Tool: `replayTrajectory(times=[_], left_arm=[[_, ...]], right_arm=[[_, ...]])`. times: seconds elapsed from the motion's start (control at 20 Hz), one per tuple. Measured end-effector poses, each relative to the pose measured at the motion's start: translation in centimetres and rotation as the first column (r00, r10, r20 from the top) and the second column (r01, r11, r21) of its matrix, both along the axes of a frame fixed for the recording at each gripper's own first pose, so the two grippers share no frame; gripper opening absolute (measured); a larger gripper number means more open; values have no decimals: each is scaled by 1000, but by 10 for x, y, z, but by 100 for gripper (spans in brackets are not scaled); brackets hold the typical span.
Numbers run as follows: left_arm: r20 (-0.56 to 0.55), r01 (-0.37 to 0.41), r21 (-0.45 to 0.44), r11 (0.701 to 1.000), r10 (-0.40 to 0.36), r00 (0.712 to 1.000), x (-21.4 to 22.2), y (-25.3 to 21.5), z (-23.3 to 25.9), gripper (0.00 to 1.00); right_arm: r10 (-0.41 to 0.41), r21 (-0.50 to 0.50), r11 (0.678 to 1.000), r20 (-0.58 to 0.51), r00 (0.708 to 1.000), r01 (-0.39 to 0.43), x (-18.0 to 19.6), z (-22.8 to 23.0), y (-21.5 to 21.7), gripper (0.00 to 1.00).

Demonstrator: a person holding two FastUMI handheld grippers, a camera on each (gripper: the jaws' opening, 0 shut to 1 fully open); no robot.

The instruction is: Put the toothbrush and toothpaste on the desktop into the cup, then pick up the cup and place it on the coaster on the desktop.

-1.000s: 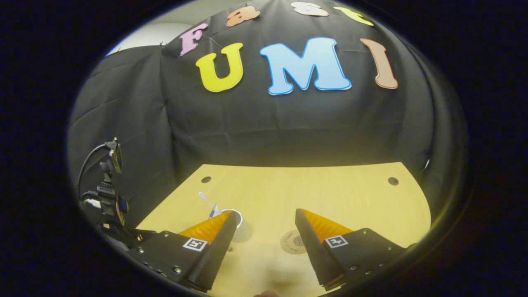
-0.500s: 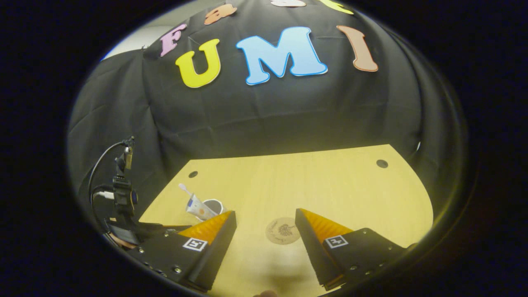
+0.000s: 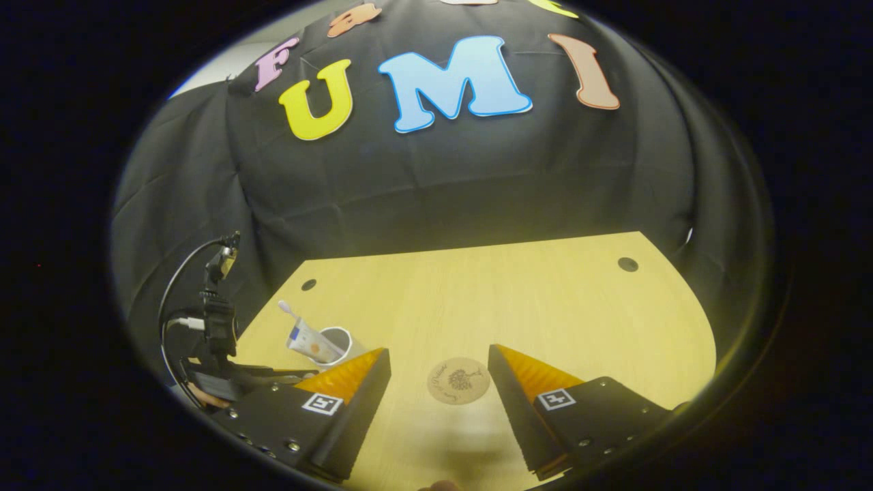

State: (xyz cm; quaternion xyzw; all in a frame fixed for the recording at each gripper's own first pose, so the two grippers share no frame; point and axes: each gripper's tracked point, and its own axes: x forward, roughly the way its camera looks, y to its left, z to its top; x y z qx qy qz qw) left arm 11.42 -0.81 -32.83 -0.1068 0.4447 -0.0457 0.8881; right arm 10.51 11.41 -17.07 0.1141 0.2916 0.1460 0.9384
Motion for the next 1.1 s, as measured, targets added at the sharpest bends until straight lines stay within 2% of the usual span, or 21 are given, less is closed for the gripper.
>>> replayTrajectory(times=[0.1, 0.15, 0.2, 0.25, 0.3, 0.4, 0.6, 0.7, 0.75, 0.85, 0.9, 0.95, 1.0, 1.05, 1.1], left_arm=[[-7, -3, 6, 1000, 3, 1000, 2, -1, -5, 80], [-9, -7, 9, 1000, 7, 1000, 1, 1, -5, 85], [-13, -8, 8, 1000, 8, 1000, 3, 0, -6, 80], [-19, -9, 14, 1000, 9, 1000, 3, 2, -9, 84], [-25, -6, 1, 1000, 6, 1000, 3, 1, -9, 75], [-36, -10, 9, 1000, 10, 999, 4, 0, -15, 64], [-47, -15, -3, 1000, 15, 999, 4, -3, -19, 65], [-61, -9, 24, 1000, 10, 998, 1, -2, -19, 51], [-65, -1, 36, 999, 4, 998, 3, -3, -23, 55], [-72, 21, 77, 997, -15, 997, -3, -2, -24, 46], [-67, 35, 112, 993, -27, 997, -1, 3, -22, 47], [-56, 44, 150, 988, -35, 998, 0, 7, -26, 37], [-64, 59, 173, 983, -49, 997, -1, 8, -24, 34], [-59, 69, 186, 980, -59, 996, -2, 8, -24, 39], [-60, 75, 197, 978, -65, 996, -2, 8, -23, 34]], right_arm=[[-3, 2, 1000, -1, 1000, 3, 0, 0, -2, 88], [-3, 1, 1000, -2, 1000, 3, 0, 1, -3, 88], [-5, -1, 1000, -2, 1000, 5, -1, 0, -5, 88], [-5, -1, 1000, -4, 1000, 5, -2, 1, -5, 88], [-5, 0, 1000, -7, 1000, 5, -3, 0, -6, 88], [-8, 0, 1000, -7, 1000, 8, -5, 0, -8, 88], [-14, 6, 1000, -18, 1000, 14, -9, -1, -11, 88], [-17, 6, 1000, -23, 1000, 17, -11, -2, -12, 88], [-18, 4, 1000, -26, 999, 19, -12, -3, -13, 88], [-19, 5, 1000, -33, 999, 20, -14, -4, -14, 88], [-21, 6, 1000, -35, 999, 21, -16, -5, -14, 88], [-22, 8, 1000, -36, 999, 22, -17, -5, -15, 88], [-22, 10, 1000, -39, 999, 22, -18, -5, -15, 88], [-20, 12, 1000, -41, 999, 21, -19, -5, -13, 88], [-19, 11, 1000, -41, 999, 20, -19, -6, -13, 88]])
